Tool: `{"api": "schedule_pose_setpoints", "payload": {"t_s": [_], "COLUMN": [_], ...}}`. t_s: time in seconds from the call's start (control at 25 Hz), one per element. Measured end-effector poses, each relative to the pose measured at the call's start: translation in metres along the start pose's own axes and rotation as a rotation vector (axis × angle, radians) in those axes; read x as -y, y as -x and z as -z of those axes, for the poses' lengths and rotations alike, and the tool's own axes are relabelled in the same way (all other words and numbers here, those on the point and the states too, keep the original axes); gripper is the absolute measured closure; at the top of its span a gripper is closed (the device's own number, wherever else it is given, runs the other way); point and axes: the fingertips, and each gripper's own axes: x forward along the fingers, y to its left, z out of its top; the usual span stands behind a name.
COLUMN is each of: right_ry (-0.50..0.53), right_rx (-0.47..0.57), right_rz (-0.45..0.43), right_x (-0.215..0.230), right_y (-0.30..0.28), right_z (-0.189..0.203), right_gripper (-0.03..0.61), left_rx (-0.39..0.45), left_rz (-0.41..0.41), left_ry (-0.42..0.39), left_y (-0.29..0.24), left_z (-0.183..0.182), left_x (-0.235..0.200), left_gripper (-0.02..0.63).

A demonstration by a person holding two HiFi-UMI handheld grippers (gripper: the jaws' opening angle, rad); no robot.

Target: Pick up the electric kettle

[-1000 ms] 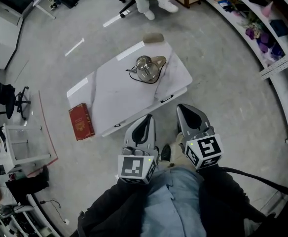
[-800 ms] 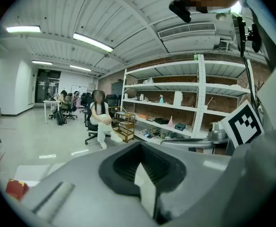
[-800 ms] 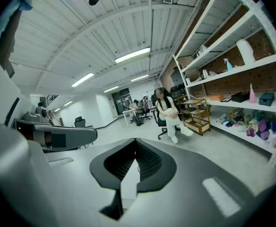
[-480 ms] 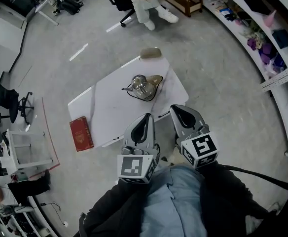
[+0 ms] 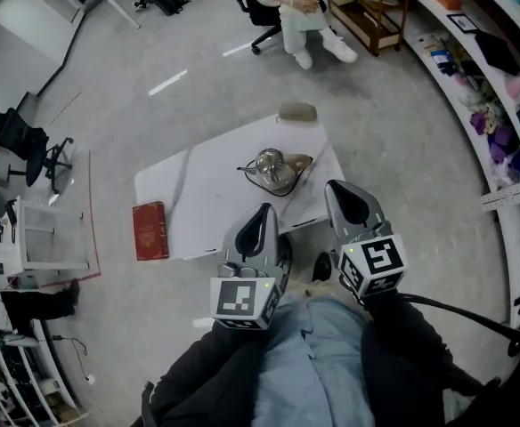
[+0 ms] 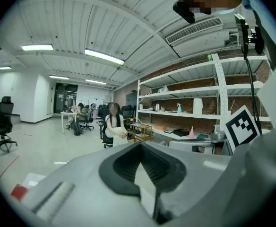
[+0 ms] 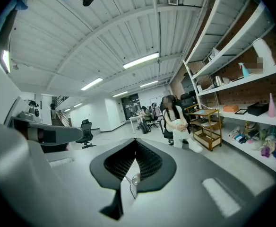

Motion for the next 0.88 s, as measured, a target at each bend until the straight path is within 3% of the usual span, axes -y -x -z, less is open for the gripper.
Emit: {"api": "schedule_pose_setpoints", "payload": {"t_s": [0.32,0.6,0.88], "right_ry": [0.026,0.033,0.021], "right_rx": [-0.021,-0.049,-0.105], "right_rz": [-0.072,-0.079,-0.047], "right_x": [-0.013,-0.015,-0.013], "right_y": [-0.035,-0.068,-0.104], "right_z": [-0.003,0.004,0.016], "right_gripper": [0.551,0.551,0.551], "left_rx": [0.045,0.031,-0.016], "left_rz": [-0.057,-0.089,-0.063], "left_ry": [0.003,0.052,0.079], "left_y": [-0.009,-0.028,-0.056], "left_z": [-0.013,-0.007,0.003], "left_x": [-0.027,-0.063,-0.096], "left_gripper": [0.612,0.612,0.612]}}
